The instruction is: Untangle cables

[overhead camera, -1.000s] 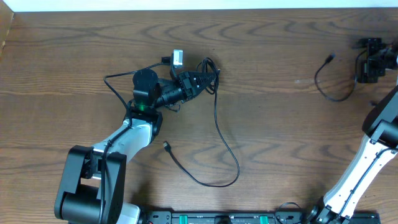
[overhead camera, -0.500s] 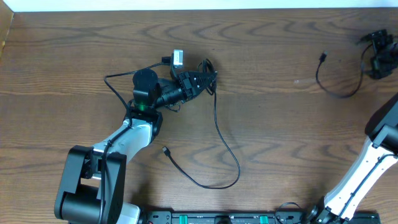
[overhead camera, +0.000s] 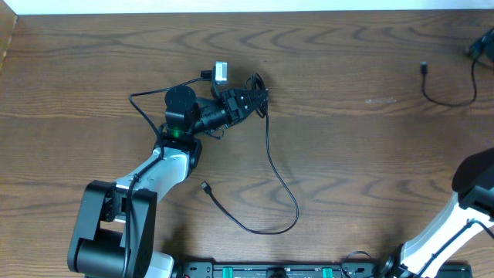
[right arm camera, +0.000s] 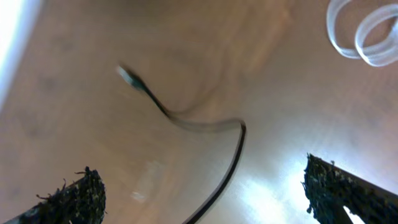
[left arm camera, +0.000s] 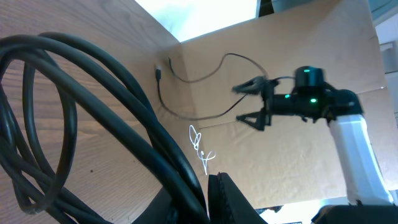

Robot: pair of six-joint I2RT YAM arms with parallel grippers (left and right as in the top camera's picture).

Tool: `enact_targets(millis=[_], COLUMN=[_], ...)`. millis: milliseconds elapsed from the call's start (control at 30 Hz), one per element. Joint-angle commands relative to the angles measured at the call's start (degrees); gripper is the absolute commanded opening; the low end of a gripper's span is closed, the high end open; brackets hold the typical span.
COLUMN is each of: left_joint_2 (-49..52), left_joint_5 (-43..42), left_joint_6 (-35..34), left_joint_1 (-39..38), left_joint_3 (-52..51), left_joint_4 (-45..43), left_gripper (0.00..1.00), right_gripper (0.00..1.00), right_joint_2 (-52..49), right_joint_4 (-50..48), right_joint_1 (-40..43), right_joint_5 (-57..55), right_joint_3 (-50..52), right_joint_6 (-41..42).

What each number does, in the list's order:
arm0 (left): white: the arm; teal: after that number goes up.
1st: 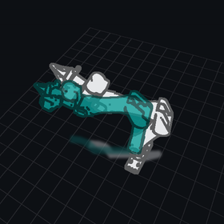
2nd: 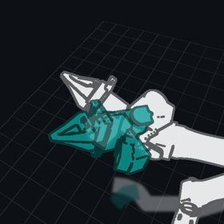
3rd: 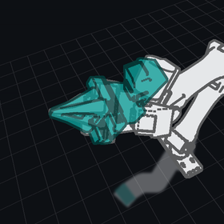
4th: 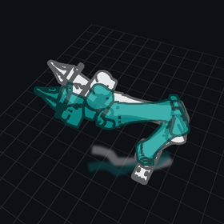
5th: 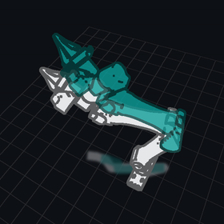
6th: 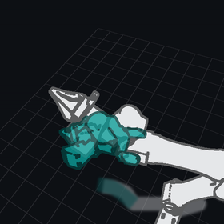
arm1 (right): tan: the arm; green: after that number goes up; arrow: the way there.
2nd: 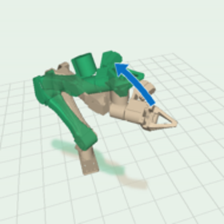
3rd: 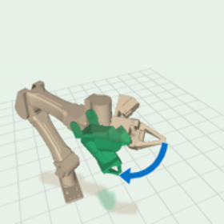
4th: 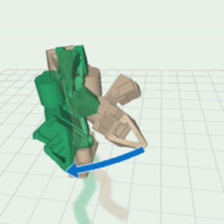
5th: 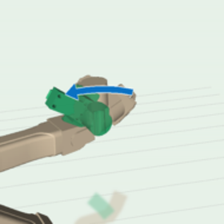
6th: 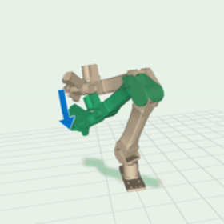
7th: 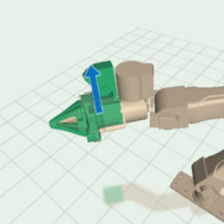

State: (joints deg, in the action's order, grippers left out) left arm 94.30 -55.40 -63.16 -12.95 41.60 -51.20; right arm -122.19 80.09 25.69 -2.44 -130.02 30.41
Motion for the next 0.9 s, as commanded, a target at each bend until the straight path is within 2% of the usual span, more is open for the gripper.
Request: enact_targets(millis=[0,67,167,333,500,600,867], left_joint_2=[-0.11,-0.11,-0.11,-0.11,-0.11,-0.11,-0.11], left_joint_5=[-1.2,-1.95,-2.71,-2.69,-2.64,-2.34,-2.19], left_joint_6=[0.48,0.48,0.48,0.48,0.5,0.5,0.5], left_joint_1=[-0.04,-0.04,-0.04,-0.04,-0.04,-0.02,-0.02], left_joint_3=[0.57,0.57,0.57,0.57,0.57,0.57,0.57], left_joint_4=[-0.31,-0.31,-0.31,-0.31,-0.31,-0.31,-0.31], left_gripper=[0.17,0.17,0.17,0.17,0.17,0.17,0.17], right_gripper=[0.99,0.99,0.99,0.99,0.99,0.99,0.99], right_joint_2=[-3.82,-4.87,-5.31,-5.16,-5.18,-5.22,-5.33], right_joint_4=[3.67,5.29,5.79,-4.48,-12.57,-18.47,-17.53], right_joint_1=[-0.39,-0.39,-0.48,-0.39,-0.42,-0.42,-0.28], right_joint_5=[1.07,0.68,-7.96,3.8,4.5,4.07,1.07], right_joint_3=[0.48,0.48,0.48,0.46,0.48,0.48,0.72], right_joint_6=[-5.53,-7.02,-4.24,-13.2,-14.93,-18.8,-22.82])
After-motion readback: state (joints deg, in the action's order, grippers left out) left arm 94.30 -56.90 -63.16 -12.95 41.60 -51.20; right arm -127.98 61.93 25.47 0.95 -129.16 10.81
